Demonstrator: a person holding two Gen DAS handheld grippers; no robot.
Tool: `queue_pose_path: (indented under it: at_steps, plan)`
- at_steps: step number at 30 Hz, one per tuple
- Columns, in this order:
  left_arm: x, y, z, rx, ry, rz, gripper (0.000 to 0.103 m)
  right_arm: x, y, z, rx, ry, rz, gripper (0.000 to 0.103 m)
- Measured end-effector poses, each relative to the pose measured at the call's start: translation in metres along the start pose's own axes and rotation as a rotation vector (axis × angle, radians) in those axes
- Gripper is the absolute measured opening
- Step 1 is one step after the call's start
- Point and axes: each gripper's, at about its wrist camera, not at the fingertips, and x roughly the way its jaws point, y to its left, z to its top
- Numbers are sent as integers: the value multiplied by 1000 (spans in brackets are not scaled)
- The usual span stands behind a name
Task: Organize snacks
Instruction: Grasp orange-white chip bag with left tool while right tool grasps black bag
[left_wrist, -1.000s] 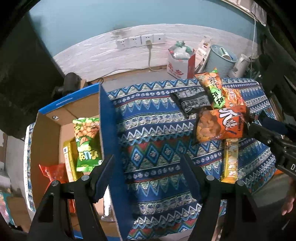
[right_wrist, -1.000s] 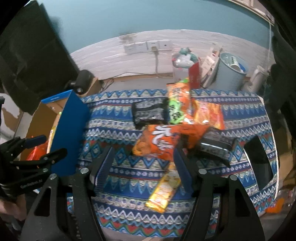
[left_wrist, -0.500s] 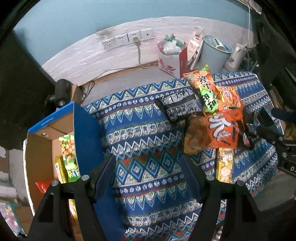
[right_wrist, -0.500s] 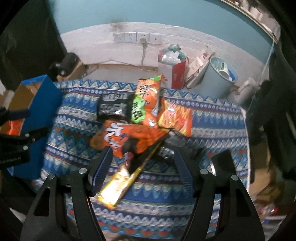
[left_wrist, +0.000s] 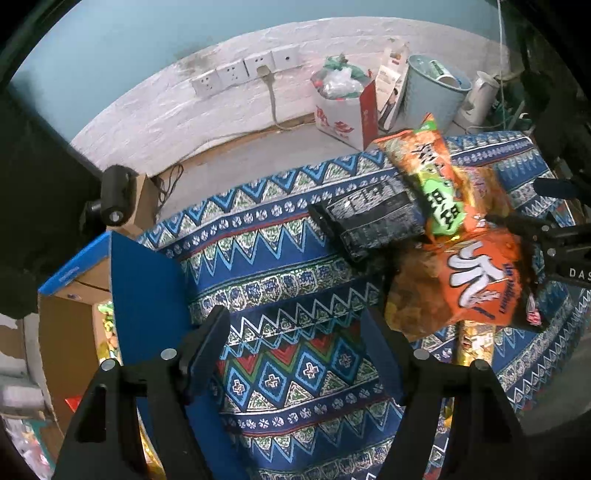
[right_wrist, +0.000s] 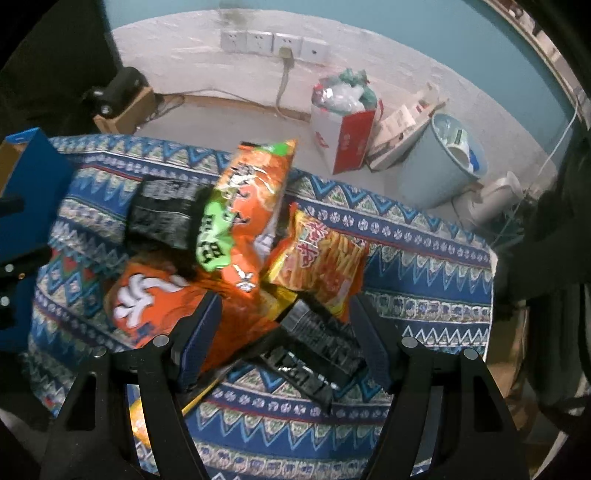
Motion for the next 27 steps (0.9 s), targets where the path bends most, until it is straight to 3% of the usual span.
queue_pose_path:
  at_steps: [7, 17, 27]
  plan:
    - [16, 5, -2, -44, 51, -40, 75, 13, 6, -10, -6, 50, 29, 71]
    - [7, 8, -15, -68, 71, -79, 77, 4, 52, -44, 13, 97, 171, 71]
    - [-1, 11, -33, -103, 88, -131, 78, -2, 81, -51, 36, 101, 271, 71]
